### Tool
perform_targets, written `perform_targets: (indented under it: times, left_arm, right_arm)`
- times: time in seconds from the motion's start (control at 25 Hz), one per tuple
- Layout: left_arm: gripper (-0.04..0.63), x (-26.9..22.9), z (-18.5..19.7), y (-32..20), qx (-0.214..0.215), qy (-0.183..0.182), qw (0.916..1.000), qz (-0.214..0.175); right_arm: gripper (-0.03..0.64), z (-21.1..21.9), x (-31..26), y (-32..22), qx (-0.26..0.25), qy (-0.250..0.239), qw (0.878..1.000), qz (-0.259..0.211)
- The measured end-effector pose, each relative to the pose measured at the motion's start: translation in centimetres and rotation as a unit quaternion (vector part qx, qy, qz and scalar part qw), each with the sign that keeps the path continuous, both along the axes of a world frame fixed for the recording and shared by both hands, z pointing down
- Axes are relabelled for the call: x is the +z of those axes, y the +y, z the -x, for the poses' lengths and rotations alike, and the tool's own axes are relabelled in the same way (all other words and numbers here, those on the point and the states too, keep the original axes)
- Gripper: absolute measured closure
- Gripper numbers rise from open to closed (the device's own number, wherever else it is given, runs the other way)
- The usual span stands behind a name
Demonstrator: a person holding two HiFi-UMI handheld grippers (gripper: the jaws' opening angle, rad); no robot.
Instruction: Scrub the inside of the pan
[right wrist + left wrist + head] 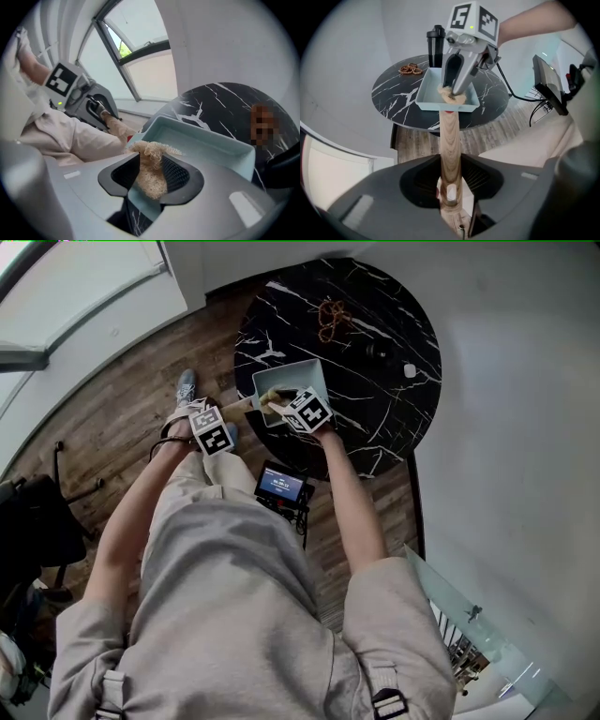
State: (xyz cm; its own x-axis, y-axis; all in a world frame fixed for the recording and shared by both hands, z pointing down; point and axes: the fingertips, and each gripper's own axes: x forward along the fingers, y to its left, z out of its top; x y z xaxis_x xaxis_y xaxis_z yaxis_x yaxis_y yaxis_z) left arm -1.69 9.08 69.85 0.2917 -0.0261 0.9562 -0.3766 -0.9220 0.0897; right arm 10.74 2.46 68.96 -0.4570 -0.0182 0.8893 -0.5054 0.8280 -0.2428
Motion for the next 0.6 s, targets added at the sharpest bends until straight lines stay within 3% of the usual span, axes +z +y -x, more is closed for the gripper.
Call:
perform_targets:
  times: [0.12, 0.24, 0.44, 0.48, 0.56, 0.6]
  left_arm:
    - [0.462, -0.1, 0.2, 0.0, 0.000, 0.001, 1.0000, 0.000]
    - [0.462, 0.0, 0.1, 0.2, 0.002, 0.001, 1.0000, 0.003]
    - [0.462, -0.1, 0.0, 0.1, 0.005, -0.001, 1.0000, 0.004]
    - [0.462, -0.1, 0.0, 0.1, 0.006, -0.001, 1.0000, 0.004]
    - [0.462, -0.2, 0.0, 0.1, 0.006, -0.002, 1.0000, 0.003]
    - [0.462, -0.2, 0.1, 0.1, 0.006, -0.004, 1.0000, 0.002]
  right_arm:
    - [0.387, -0.3, -1.3, 2.0, -0.038, -0.027, 0.999, -0.005]
    - [0.344, -0.1, -1.0, 2.5, -0.024, -0.032, 0.999, -0.004]
    - [0.368, 0.3, 1.9, 0.7, 0.018, 0.036, 0.999, -0.007]
    - [0.377, 0.5, 2.2, 0.2, 0.017, 0.050, 0.999, -0.014]
    - [0.471, 1.0, 2.4, -0.4, -0.007, 0.078, 0.996, -0.033]
    - [0.474, 1.2, 2.4, -0.4, -0.024, 0.090, 0.995, -0.041]
